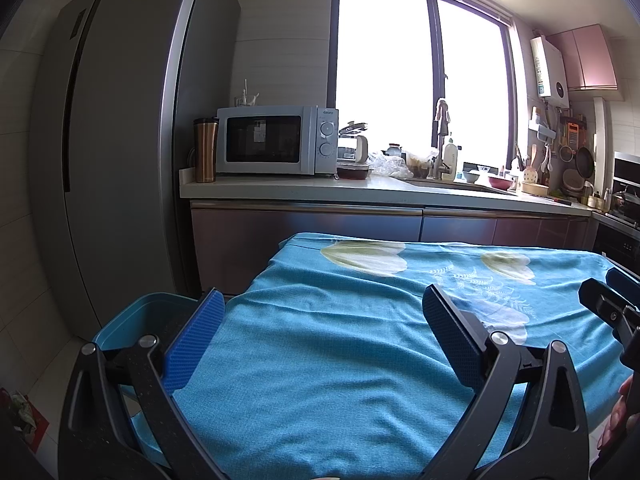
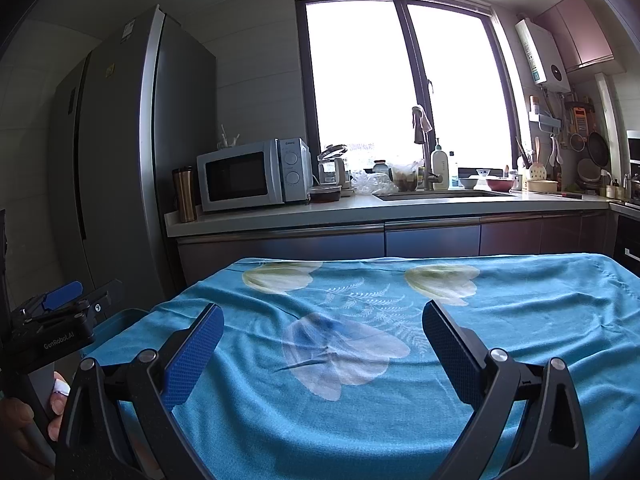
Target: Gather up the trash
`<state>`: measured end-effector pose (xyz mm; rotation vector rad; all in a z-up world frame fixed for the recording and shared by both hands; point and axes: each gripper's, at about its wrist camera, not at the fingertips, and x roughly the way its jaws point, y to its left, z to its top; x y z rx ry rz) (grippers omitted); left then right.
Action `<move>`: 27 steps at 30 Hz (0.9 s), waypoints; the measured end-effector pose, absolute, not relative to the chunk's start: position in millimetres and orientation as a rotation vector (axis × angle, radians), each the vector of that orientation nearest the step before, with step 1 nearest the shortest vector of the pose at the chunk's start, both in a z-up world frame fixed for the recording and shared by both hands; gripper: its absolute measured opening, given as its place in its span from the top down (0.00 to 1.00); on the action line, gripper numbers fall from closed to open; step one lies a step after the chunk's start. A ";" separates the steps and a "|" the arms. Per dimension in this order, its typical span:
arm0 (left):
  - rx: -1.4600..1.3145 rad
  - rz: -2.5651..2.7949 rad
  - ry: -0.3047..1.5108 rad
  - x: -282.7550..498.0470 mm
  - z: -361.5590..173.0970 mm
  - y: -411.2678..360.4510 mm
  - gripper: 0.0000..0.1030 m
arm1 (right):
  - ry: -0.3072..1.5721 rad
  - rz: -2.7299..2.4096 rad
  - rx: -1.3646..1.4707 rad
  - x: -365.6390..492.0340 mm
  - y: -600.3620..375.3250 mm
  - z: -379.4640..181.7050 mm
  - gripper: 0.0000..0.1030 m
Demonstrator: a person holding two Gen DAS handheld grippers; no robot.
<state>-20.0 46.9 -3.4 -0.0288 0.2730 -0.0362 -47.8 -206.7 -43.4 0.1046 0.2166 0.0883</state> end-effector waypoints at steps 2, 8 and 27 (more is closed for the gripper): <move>-0.028 -0.035 0.272 -19.9 -3.4 46.7 0.05 | 0.218 0.088 0.105 -47.2 -206.7 -43.5 0.07; -0.029 -0.035 0.273 -19.6 -4.2 46.3 0.05 | 0.217 0.088 0.103 -47.5 -207.8 -43.7 0.07; -0.026 -0.029 0.253 -22.1 -2.6 46.1 0.05 | 0.189 0.081 0.096 -48.7 -207.7 -43.2 0.07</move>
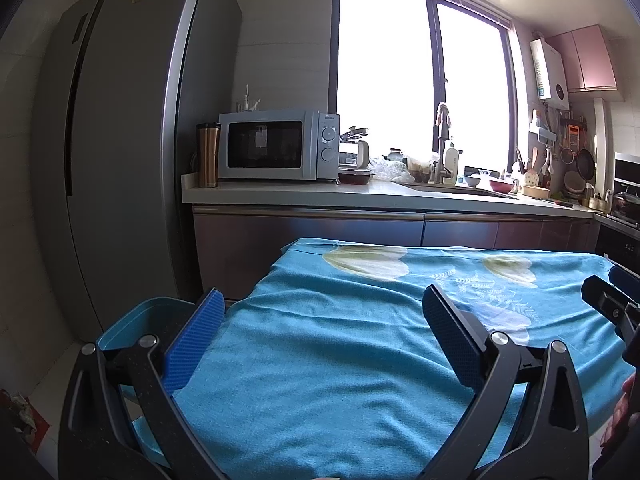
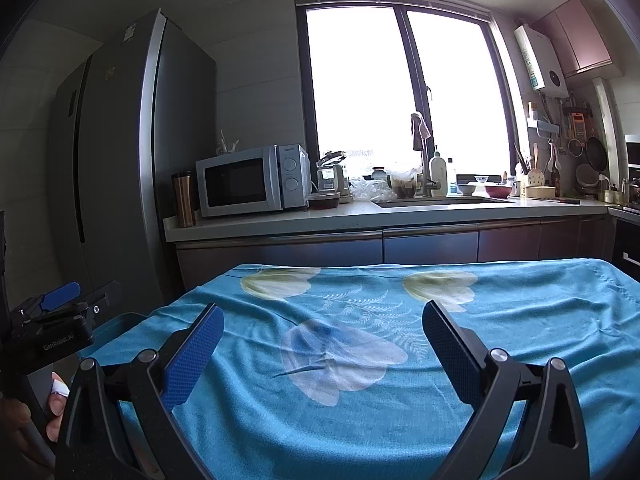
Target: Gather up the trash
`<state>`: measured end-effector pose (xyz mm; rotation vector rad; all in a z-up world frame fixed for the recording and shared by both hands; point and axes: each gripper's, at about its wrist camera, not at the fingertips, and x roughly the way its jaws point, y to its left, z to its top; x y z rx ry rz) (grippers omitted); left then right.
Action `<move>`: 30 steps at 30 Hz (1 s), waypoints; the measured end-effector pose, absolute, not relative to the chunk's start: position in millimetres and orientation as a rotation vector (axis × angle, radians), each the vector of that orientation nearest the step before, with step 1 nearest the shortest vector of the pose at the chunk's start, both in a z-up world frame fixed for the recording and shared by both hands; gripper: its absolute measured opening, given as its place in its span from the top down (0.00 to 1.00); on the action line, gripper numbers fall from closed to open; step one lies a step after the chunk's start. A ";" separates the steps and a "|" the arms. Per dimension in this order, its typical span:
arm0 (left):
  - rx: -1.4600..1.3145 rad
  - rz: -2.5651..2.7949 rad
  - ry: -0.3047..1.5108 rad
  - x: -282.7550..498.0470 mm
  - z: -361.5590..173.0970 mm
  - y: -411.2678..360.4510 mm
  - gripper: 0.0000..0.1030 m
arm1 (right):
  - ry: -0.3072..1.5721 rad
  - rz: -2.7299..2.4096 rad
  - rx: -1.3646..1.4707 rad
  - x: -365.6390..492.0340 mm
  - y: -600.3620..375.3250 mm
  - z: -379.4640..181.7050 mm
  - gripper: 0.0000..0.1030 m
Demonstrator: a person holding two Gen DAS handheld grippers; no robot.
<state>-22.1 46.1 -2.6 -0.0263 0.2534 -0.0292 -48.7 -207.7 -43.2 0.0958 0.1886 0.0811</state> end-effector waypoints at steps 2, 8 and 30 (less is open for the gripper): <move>-0.030 -0.027 0.250 -21.9 -2.6 47.1 0.05 | 0.178 0.079 0.092 -49.9 -207.0 -43.0 0.07; -0.025 -0.018 0.231 -23.5 -1.5 48.2 0.05 | 0.176 0.076 0.090 -48.3 -205.9 -42.6 0.07; 0.005 -0.013 0.211 -25.8 -0.1 43.0 0.05 | 0.182 0.075 0.097 -48.4 -208.7 -43.2 0.07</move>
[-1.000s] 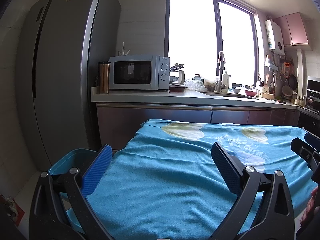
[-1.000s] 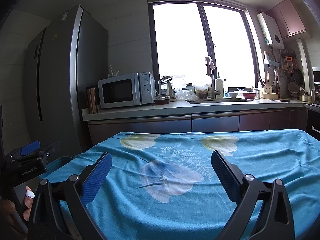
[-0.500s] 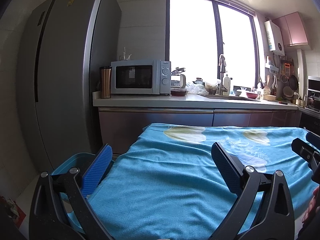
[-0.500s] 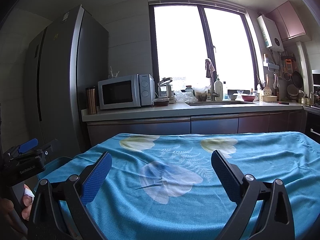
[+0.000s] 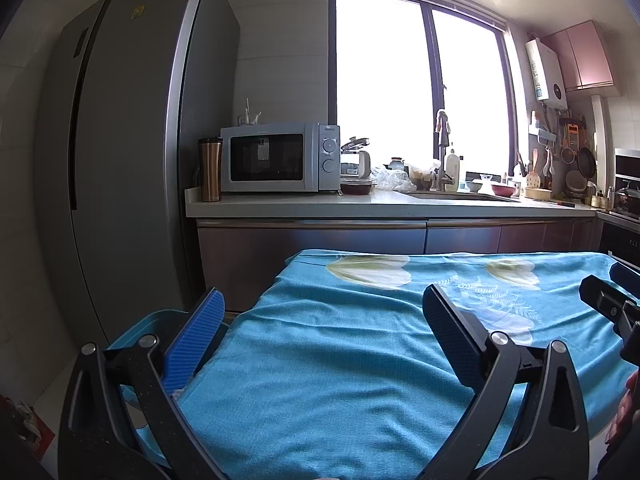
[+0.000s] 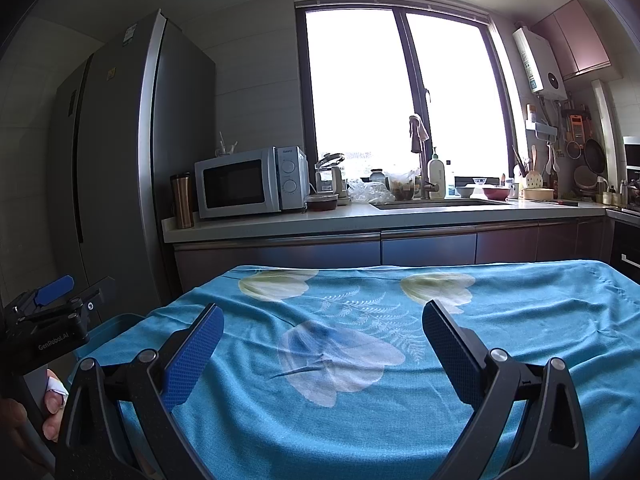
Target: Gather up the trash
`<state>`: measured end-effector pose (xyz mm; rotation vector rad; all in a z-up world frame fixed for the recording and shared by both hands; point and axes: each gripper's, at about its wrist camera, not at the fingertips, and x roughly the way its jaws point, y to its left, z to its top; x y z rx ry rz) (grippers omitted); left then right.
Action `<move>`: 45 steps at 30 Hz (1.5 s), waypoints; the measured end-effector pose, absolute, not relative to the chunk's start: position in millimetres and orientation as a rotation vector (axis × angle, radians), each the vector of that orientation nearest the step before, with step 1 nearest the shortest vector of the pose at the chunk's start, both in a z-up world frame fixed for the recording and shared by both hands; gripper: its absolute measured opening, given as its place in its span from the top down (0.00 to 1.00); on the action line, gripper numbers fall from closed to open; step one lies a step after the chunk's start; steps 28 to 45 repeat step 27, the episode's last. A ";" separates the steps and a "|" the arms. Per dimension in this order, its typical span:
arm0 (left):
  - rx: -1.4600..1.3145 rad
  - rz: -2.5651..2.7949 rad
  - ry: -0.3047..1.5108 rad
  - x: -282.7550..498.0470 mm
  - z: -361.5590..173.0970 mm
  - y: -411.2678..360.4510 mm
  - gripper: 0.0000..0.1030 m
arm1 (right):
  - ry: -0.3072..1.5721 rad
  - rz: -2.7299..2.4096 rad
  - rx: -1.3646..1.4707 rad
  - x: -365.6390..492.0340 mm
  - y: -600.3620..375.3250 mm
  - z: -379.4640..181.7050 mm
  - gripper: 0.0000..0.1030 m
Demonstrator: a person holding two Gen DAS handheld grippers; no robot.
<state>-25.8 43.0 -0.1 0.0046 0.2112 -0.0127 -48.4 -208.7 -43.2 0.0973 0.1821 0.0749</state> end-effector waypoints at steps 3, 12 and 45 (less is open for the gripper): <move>0.005 -0.014 0.211 -25.6 0.4 43.0 0.05 | 0.181 0.075 0.096 -48.8 -208.8 -43.4 0.07; 0.003 -0.021 0.212 -23.7 1.0 44.7 0.05 | 0.183 0.076 0.097 -48.3 -211.1 -44.2 0.07; -0.019 -0.144 0.508 67.4 -4.3 36.3 0.05 | 0.300 0.043 0.115 -24.1 -244.8 -43.0 0.07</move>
